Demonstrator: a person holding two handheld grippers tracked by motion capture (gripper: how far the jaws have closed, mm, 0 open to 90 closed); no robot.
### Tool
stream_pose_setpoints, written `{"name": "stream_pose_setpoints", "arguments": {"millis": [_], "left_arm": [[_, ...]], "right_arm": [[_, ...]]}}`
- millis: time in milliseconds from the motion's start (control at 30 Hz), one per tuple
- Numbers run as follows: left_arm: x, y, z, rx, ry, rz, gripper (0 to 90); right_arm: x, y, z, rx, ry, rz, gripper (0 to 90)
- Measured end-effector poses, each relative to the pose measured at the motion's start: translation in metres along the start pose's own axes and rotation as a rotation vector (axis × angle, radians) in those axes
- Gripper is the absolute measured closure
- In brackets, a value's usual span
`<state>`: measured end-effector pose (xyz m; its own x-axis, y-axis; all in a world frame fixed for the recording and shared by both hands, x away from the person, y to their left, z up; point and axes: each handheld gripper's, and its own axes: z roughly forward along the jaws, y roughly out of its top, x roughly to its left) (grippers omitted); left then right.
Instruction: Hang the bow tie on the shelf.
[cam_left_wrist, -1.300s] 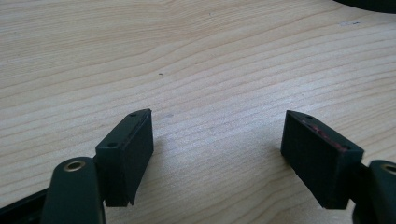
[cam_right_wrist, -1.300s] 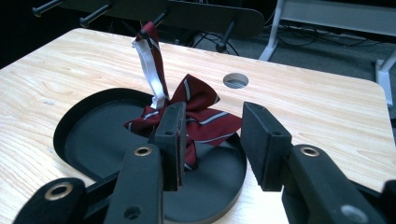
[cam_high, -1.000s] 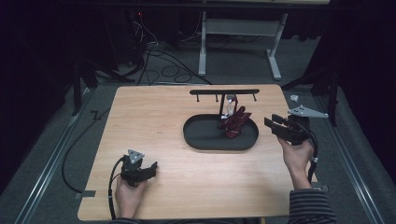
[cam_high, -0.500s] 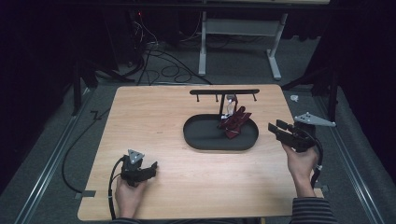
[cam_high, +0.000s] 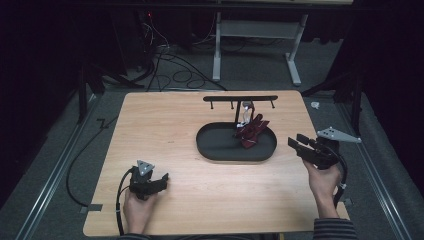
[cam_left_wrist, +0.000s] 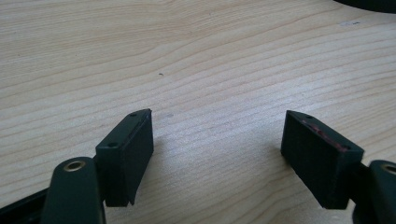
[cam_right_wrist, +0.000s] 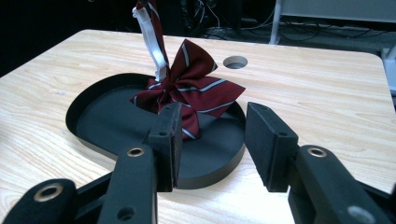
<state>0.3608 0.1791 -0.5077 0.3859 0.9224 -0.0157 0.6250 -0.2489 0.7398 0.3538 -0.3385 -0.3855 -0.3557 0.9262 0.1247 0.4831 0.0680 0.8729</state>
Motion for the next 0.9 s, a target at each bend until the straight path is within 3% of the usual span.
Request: {"name": "stream_pose_setpoints", "arguments": {"millis": [400,900], "left_arm": [[0.0,0.0,0.0,-0.002,0.0,-0.002,25.8],[0.0,0.0,0.0,-0.001,0.0,-0.001,25.8]], "right_arm": [[0.003,-0.017,-0.004,0.005,0.017,0.018,56.4],[0.014,-0.038,0.004,0.037,0.048,0.019,55.8]]}}
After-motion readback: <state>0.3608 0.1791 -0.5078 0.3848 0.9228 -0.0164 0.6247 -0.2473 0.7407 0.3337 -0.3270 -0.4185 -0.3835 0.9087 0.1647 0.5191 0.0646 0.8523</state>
